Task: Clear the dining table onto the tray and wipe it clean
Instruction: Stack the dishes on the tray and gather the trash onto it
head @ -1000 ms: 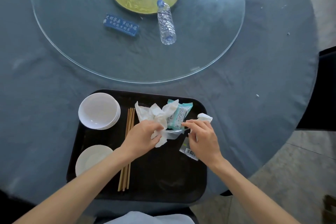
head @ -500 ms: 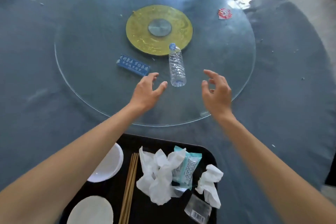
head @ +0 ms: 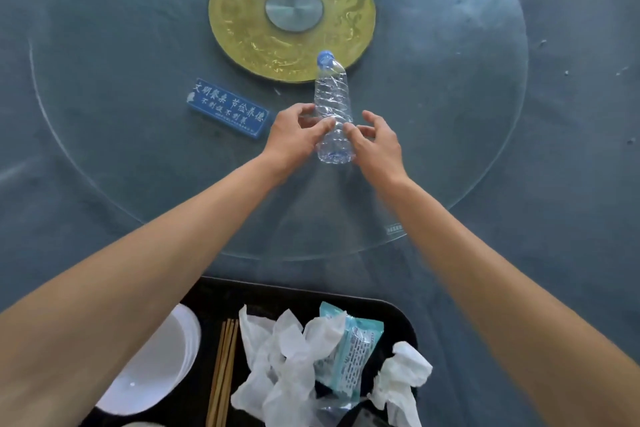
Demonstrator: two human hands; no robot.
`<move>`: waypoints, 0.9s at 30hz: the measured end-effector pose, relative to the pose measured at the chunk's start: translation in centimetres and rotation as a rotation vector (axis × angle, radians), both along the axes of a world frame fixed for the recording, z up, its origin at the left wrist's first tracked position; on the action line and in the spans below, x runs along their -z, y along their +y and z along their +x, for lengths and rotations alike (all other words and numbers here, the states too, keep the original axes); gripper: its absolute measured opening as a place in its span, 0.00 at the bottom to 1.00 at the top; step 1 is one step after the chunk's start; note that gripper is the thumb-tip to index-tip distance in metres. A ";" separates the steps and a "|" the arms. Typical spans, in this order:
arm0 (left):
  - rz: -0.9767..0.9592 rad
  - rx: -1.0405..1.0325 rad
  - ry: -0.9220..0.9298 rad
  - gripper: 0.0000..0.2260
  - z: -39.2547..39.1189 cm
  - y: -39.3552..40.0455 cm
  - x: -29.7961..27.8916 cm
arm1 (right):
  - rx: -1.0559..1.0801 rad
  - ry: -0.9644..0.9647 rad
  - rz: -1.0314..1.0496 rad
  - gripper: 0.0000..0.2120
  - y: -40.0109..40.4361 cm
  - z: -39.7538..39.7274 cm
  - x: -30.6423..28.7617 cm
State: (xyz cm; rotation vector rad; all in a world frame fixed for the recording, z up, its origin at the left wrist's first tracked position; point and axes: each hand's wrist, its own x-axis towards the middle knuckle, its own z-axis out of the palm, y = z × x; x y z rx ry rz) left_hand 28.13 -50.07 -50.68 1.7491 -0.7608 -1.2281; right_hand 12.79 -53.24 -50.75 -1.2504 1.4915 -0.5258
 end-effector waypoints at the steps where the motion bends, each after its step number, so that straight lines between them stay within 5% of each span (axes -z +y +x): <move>1: -0.002 -0.018 0.021 0.24 -0.1 0.2 -0.2 | 0.014 -0.024 0.015 0.34 0.1 0.0 0.0; 6: -0.024 -0.029 0.066 0.22 -0.9 3.0 -2.2 | 0.057 -0.094 0.067 0.35 2.7 -1.1 -1.6; 18: -0.097 0.064 0.180 0.22 -5.3 21.1 -11.3 | 0.062 -0.261 0.187 0.19 18.4 -7.8 -10.2; 27: -0.019 0.106 0.213 0.21 -7.7 34.8 -11.0 | 0.022 -0.226 0.223 0.13 31.7 -10.9 -11.4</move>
